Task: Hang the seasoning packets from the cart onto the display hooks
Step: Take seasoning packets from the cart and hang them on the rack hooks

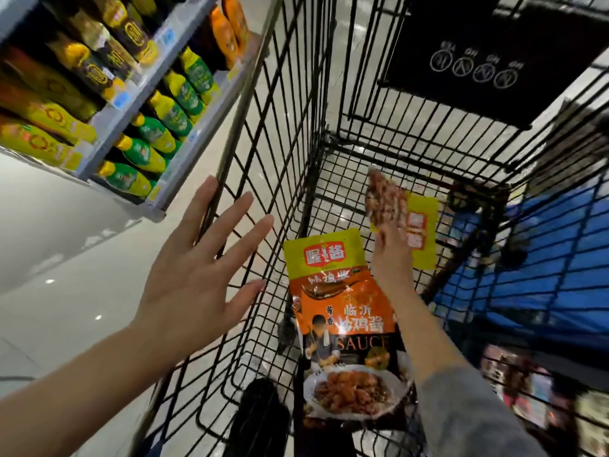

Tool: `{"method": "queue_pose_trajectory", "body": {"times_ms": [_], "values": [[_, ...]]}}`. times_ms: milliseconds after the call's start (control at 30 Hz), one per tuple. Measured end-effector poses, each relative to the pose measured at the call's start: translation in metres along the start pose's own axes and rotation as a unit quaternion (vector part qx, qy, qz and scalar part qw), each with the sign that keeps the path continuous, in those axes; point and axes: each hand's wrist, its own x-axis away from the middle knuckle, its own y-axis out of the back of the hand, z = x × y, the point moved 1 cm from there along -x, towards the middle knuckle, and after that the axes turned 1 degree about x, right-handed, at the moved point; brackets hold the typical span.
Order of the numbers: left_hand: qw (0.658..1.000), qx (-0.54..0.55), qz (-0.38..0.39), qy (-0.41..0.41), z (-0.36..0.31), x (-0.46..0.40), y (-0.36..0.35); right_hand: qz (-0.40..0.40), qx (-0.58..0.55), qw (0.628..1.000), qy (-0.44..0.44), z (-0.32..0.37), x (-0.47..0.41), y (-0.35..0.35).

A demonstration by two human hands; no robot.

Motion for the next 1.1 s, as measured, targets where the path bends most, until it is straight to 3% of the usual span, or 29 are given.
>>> {"method": "queue_pose_trajectory", "body": {"times_ms": [167,233,300,367,433,500,567,633,833,967,1100], "values": [[1.000,-0.002,-0.007,-0.012,0.000,-0.001,0.002,0.135,0.033,0.987,0.080,0.002,0.070,-0.005],[1.000,0.004,-0.005,-0.009,0.001,0.000,0.001,0.215,0.025,0.974,0.065,-0.002,0.086,-0.003],[1.000,0.014,-0.006,-0.006,0.002,0.002,0.000,0.324,0.082,0.941,0.047,-0.012,0.097,-0.009],[1.000,0.024,-0.011,-0.006,0.002,0.003,0.000,0.439,0.159,0.884,0.029,-0.023,0.102,-0.012],[0.999,0.037,-0.017,-0.004,0.000,0.003,0.001,0.480,0.183,0.858,-0.002,-0.029,0.096,-0.010],[0.999,0.049,-0.017,0.008,-0.003,0.004,0.002,0.409,0.177,0.895,0.012,-0.026,0.076,-0.008],[0.998,0.056,-0.014,0.021,-0.005,0.006,0.002,0.271,0.180,0.944,0.059,-0.022,0.042,-0.011],[0.998,0.061,-0.012,0.029,-0.007,0.007,0.002,0.205,0.171,0.962,0.067,-0.020,-0.003,-0.023],[0.997,0.067,-0.001,0.038,-0.005,0.007,0.001,0.301,0.226,0.925,0.041,-0.035,-0.078,-0.085],[0.996,0.075,-0.005,0.039,-0.006,0.007,0.001,0.211,0.184,0.959,0.038,-0.033,-0.074,-0.084],[0.997,0.076,-0.006,0.034,-0.005,0.007,0.001,0.228,0.211,0.948,0.063,-0.022,-0.064,-0.066]]}}
